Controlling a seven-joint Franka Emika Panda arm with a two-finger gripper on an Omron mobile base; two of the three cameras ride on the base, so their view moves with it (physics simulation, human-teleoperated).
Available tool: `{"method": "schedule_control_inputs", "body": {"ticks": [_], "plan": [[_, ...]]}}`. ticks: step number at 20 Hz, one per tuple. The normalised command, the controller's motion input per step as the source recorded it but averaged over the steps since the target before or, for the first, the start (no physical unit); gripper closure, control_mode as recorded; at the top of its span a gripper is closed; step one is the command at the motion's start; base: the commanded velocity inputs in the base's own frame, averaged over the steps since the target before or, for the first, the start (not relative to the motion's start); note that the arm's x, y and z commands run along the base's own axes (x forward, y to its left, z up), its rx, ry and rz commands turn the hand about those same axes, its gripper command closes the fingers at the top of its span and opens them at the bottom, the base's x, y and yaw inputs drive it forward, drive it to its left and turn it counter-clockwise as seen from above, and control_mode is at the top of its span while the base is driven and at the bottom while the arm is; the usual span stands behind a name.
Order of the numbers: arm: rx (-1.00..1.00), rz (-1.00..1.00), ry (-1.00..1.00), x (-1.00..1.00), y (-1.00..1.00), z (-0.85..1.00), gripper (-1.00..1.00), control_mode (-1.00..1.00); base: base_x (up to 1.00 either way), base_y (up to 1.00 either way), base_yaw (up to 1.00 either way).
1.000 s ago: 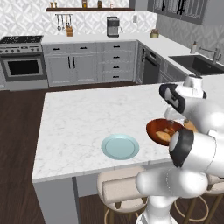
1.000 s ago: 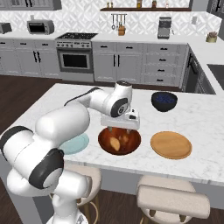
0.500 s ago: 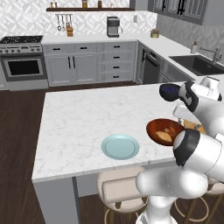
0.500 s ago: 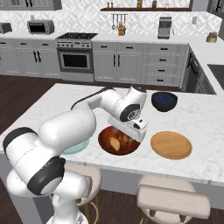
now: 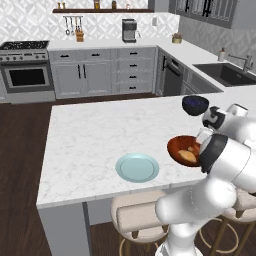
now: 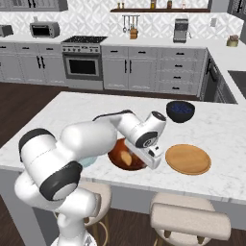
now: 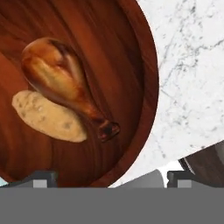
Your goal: Pick the chicken drumstick and potato from their plates and place them in the bowl. Then put the bowl in the fridge.
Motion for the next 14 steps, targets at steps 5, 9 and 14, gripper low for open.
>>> {"method": "schedule_control_inputs", "body": {"ticks": [5,9,14], "plan": [[0.00,0.00,0.00,0.15,-0.10,-0.61,-1.00,-1.00,0.00,0.00,0.00],[0.00,-0.04,0.00,0.12,0.06,-0.42,-1.00,-1.00,0.00,0.00,0.00],[-0.02,-0.08,0.00,0.31,0.28,-0.34,1.00,-1.00,0.00,0.00,0.00]]}}
